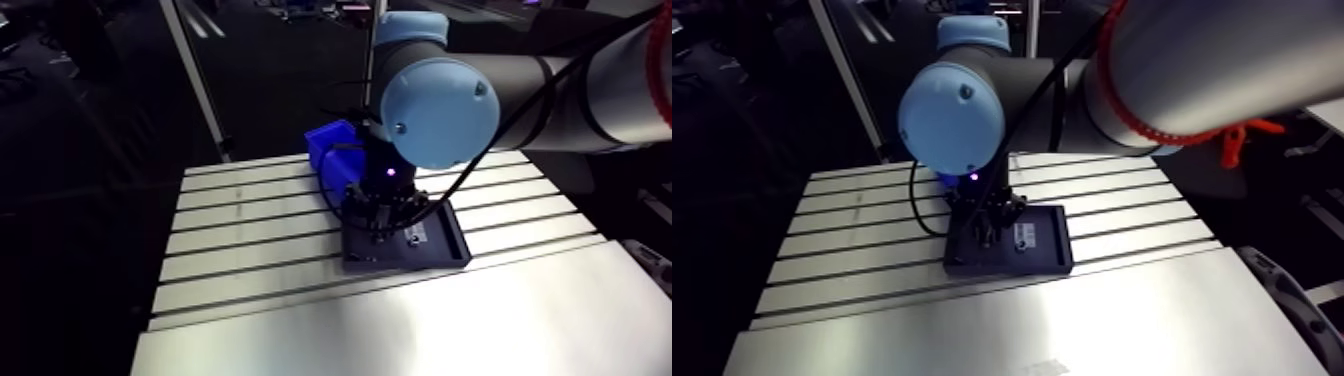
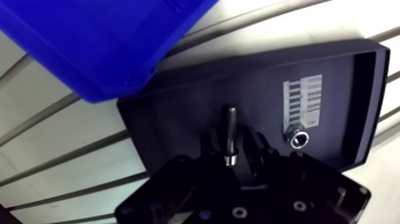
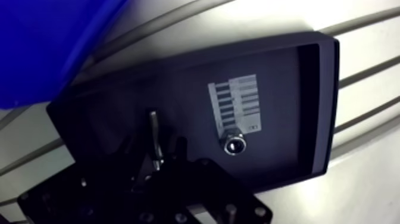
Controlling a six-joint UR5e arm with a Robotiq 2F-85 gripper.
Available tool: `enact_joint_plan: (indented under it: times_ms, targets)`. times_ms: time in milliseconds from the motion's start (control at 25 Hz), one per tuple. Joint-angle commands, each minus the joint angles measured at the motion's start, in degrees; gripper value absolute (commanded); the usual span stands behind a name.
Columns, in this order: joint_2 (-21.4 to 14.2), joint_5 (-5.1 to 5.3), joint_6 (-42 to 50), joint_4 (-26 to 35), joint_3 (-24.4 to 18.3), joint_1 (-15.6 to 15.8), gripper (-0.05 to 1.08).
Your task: Pick up the M10 bolt from the tray and put it into the blue bin.
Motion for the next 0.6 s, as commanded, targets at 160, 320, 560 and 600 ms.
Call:
enact_joint_plan:
  times_ms: [160,320,560,600]
  targets:
    - [0.14,0.0,0.0,-0.34,0.01,0.0,0.68]
    - [0.23,-0.09,0.0,-0.34,0.01,0.0,0.69]
    - [0.23,0.0,-0.09,-0.34,0.1,0.0,0.72]
    - [0.23,0.0,-0.09,-0.34,0.1,0.0,0.73]
